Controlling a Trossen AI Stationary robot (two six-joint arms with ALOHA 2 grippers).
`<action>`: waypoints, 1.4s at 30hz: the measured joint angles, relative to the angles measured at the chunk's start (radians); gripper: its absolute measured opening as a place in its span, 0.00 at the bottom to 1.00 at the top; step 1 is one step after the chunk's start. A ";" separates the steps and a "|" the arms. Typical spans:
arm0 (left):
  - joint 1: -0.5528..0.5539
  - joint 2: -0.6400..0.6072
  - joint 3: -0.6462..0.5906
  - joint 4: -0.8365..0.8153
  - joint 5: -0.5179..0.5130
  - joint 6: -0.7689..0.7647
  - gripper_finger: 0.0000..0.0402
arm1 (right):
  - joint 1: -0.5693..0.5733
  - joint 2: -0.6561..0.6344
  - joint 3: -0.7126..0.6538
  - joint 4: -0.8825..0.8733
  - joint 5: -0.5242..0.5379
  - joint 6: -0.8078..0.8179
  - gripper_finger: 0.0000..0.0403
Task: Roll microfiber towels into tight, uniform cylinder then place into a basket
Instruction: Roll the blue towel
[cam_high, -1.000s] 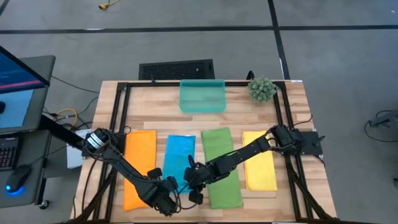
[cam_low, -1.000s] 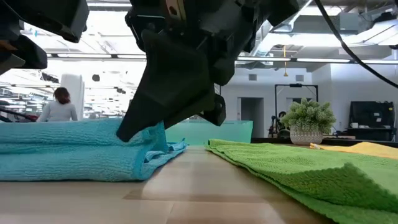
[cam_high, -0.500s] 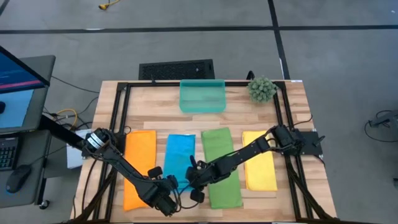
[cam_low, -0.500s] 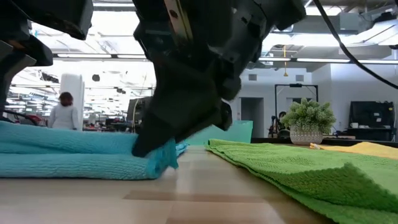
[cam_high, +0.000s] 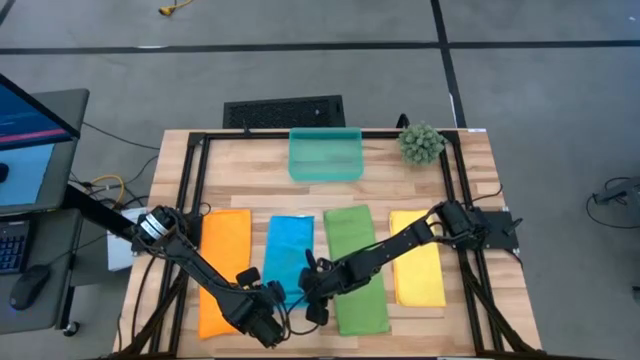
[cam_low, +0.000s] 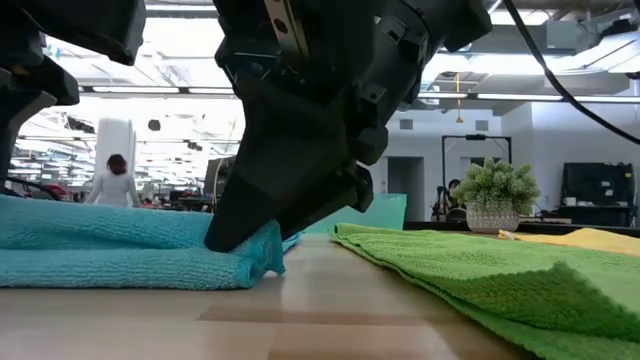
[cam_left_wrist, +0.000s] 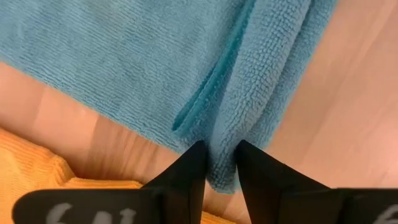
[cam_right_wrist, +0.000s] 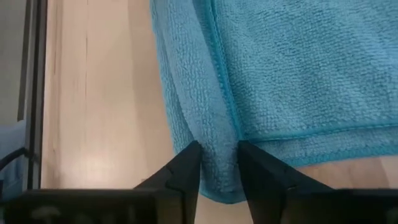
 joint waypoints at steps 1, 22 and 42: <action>0.000 0.000 0.000 -0.004 -0.008 -0.004 0.21 | -0.001 0.000 0.000 -0.001 0.000 -0.005 0.33; -0.003 0.000 0.000 -0.036 -0.034 0.010 0.21 | 0.043 -0.094 0.002 -0.083 0.099 -0.170 0.28; -0.003 0.000 0.000 -0.039 -0.033 0.041 0.21 | 0.141 -0.080 0.000 0.010 0.086 -0.534 0.28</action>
